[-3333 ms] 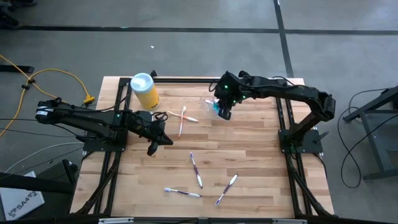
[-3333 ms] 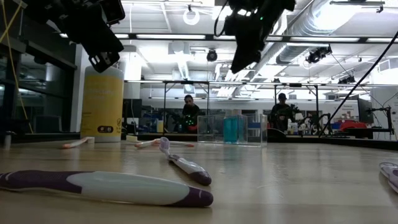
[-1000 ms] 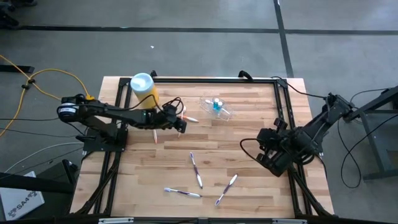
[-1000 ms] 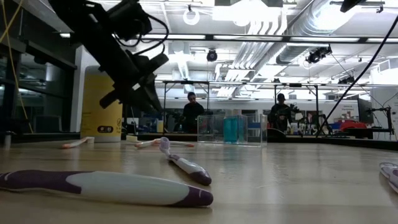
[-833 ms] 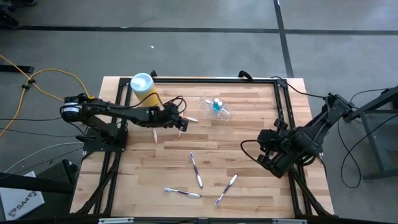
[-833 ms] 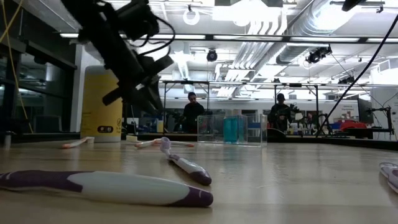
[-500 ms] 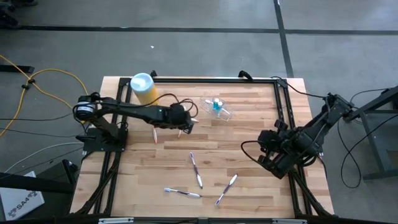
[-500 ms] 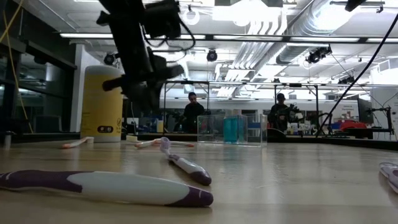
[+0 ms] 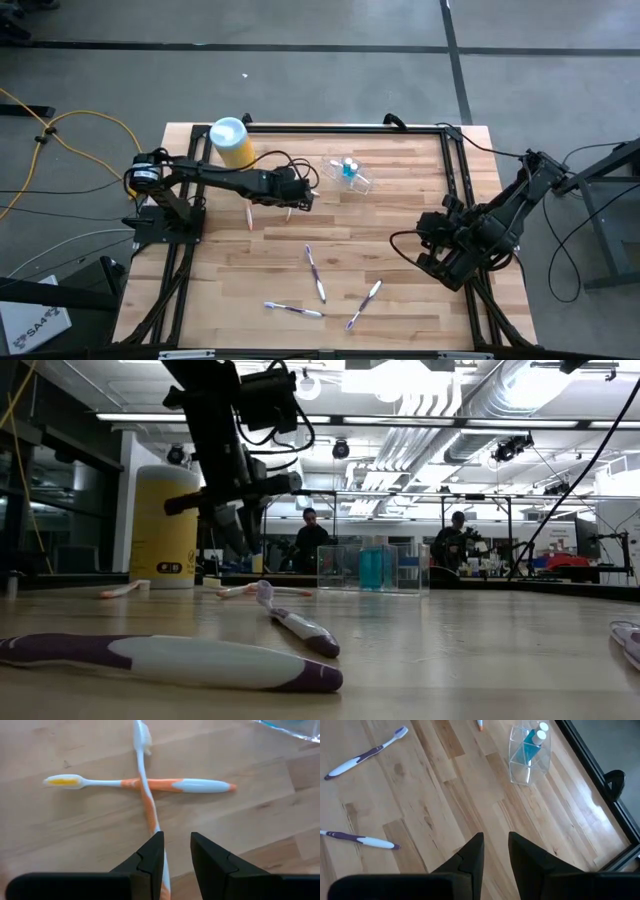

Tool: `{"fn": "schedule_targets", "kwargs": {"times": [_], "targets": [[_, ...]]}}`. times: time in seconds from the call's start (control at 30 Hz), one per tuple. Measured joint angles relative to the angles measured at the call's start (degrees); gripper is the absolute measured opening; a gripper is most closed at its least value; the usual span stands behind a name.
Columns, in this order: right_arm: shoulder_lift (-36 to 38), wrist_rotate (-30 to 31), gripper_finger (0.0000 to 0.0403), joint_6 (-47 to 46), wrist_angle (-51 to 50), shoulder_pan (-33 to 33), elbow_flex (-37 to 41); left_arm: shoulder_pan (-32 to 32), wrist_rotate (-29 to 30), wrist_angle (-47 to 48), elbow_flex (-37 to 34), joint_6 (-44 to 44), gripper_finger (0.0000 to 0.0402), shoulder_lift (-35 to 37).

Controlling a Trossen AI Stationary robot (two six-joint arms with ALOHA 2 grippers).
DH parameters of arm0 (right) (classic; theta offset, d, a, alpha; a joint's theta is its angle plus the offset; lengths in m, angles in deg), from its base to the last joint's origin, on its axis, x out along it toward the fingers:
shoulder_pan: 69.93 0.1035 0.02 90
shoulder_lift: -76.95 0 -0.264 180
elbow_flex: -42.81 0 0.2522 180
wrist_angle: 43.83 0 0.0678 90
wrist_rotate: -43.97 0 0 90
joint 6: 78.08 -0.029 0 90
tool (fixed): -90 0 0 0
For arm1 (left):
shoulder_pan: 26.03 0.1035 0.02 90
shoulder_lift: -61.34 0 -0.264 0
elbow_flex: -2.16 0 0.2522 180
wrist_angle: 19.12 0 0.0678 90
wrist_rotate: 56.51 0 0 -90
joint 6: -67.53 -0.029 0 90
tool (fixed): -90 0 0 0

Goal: Pick & Place toothbrushing station
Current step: Put the middle orange toothbrush into the transparent organizer

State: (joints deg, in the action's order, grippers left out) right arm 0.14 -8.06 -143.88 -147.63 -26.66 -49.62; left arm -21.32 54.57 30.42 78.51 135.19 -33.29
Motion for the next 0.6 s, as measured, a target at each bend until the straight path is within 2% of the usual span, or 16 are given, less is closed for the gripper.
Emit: {"fn": "schedule_targets", "kwargs": {"times": [0.13,0.27,0.43,0.5,0.6], "targets": [[0.00,-0.12,0.0081,0.02,0.00,0.00,-0.01,0.07,-1.08,0.31,0.95,-0.35,0.0093,-1.74],[0.00,-0.15,0.0081,0.02,0.02,0.00,0.00,0.04,-2.32,0.99,4.94,-3.41,0.0093,-4.92],[0.00,-0.20,0.0081,0.02,0.00,0.00,0.00,0.04,-0.35,10.43,12.74,-5.06,0.0093,-9.20],[0.00,-0.44,0.0081,0.02,0.00,0.00,0.00,0.04,0.87,14.01,14.22,-4.31,0.0093,-9.94],[0.00,-0.65,0.0081,-0.02,0.02,0.00,0.00,0.21,1.55,14.41,14.67,-3.13,0.0093,-10.15]]}}
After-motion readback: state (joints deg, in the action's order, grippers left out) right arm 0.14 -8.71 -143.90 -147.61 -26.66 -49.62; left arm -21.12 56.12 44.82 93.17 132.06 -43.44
